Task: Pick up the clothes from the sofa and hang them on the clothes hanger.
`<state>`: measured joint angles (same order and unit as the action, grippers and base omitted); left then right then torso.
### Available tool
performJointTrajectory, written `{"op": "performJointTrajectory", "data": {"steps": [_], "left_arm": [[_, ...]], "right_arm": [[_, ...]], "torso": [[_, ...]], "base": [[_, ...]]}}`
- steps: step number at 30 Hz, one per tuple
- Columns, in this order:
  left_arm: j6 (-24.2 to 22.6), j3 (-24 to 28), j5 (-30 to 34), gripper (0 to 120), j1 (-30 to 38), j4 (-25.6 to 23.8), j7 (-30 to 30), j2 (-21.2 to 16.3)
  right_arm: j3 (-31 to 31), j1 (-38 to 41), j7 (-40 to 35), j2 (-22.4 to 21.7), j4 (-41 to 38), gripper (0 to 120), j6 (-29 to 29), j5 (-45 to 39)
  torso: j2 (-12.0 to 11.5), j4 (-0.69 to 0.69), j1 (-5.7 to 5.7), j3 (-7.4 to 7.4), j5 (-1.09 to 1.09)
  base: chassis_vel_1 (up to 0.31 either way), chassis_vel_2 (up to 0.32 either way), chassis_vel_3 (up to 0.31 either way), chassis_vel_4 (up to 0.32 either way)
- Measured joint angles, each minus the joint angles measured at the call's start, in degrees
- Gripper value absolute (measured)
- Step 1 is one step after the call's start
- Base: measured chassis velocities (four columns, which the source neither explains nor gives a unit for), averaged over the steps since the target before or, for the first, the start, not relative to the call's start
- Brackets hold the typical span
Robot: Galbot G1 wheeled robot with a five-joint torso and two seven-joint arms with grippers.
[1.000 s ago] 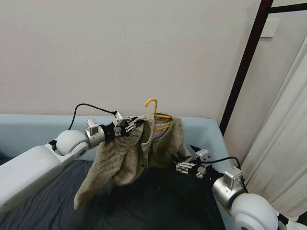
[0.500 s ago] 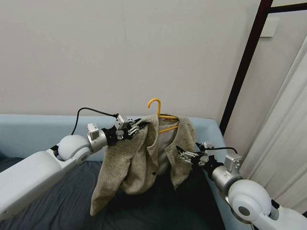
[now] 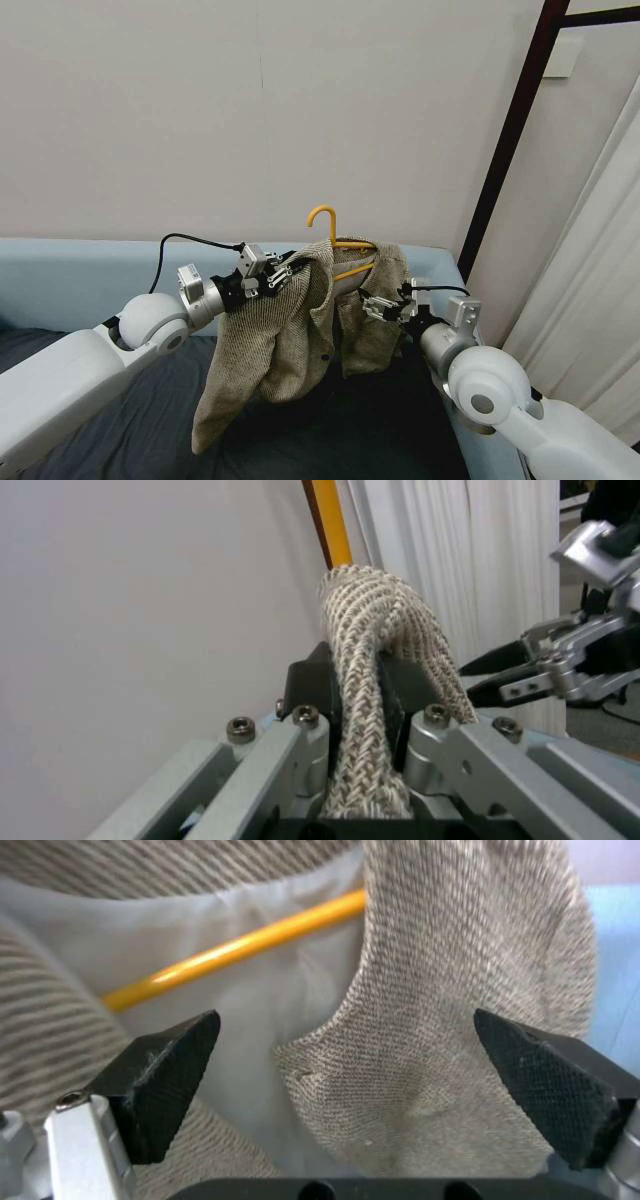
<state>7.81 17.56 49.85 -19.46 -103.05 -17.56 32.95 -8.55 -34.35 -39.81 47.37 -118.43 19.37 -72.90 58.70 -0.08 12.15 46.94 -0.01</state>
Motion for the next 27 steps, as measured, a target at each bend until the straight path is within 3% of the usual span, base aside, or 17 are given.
{"op": "performJointTrajectory", "data": {"steps": [15, 27], "left_arm": [[0.01, -2.02, 0.93, 8, -1.74, -3.15, 0.50, -0.77], [0.05, -4.87, 1.20, 8, -4.38, -4.65, 0.52, -1.52]], "right_arm": [[-2.68, 4.17, -7.05, 3.43, 4.77, 85, -0.12, -1.33], [-4.08, 4.83, -9.29, 3.87, 4.94, 41, -1.30, 1.07]], "torso": [[0.00, -0.01, 0.00, 0.00, 0.00], [0.00, 0.00, 0.00, 0.00, 0.00]], "base": [[0.000, 0.000, 0.000, 0.000], [0.000, 0.000, 0.000, 0.000]]}}
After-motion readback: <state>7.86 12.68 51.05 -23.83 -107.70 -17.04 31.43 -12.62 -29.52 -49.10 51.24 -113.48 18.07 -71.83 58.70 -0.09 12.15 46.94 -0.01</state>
